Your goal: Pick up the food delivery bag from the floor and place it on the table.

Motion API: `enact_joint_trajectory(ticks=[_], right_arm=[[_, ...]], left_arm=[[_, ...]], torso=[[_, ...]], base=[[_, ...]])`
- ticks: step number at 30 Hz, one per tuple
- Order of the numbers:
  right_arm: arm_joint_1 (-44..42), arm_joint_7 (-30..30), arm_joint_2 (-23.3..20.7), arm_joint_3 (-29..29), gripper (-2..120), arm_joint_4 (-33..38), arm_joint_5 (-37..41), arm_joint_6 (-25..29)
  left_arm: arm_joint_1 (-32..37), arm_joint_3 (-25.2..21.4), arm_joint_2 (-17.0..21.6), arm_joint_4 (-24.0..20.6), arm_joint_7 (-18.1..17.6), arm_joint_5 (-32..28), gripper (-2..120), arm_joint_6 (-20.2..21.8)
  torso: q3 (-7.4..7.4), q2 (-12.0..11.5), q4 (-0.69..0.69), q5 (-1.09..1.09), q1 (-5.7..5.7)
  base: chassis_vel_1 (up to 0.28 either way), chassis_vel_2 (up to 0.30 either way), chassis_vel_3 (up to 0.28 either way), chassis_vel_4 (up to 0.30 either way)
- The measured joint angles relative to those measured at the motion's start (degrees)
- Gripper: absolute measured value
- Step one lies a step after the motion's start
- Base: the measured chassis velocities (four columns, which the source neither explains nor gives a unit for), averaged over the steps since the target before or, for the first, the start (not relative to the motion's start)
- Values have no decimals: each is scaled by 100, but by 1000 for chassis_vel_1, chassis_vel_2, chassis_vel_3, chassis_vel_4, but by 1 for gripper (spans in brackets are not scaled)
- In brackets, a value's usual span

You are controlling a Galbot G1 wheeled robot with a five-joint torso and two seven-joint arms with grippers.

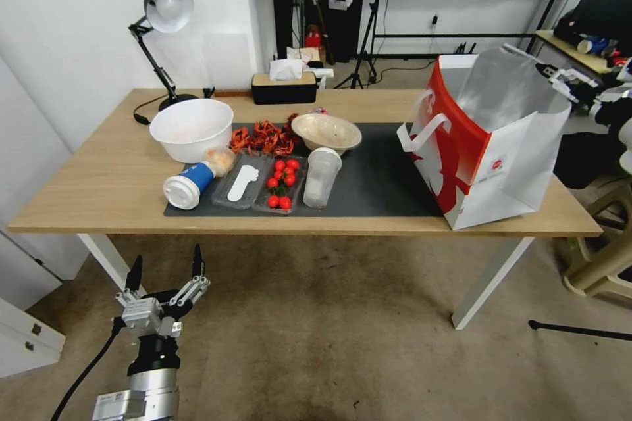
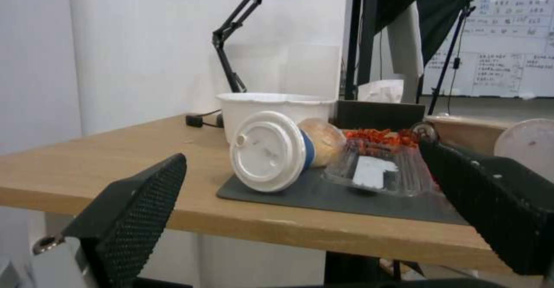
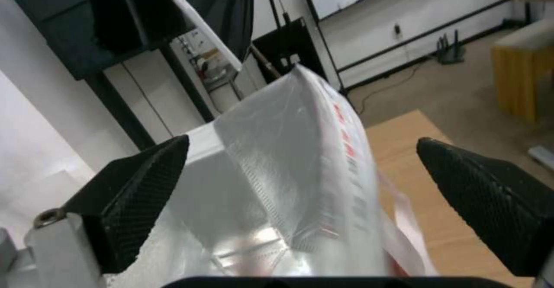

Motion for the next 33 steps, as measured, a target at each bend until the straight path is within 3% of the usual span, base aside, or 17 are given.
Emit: enact_joint_trajectory(ticks=[8, 16, 33], right_arm=[[-400, -48, -151, 499, 100, 186, -364, 120], [-1182, -267, -274, 1390, 100, 757, -502, 231], [-2557, -488, 620, 1499, 100, 2956, -1678, 993]], left_arm=[[-30, 8, 31, -2, -3, -8, 100, 14], [-25, 10, 68, -75, 6, -69, 100, 21], [107, -81, 64, -455, 92, -100, 100, 116]], torso=[[0, 0, 0, 0, 0], [-1, 0, -1, 0, 0], [0, 0, 0, -1, -1]], base=[[0, 0, 0, 0], [0, 0, 0, 0], [0, 0, 0, 0]])
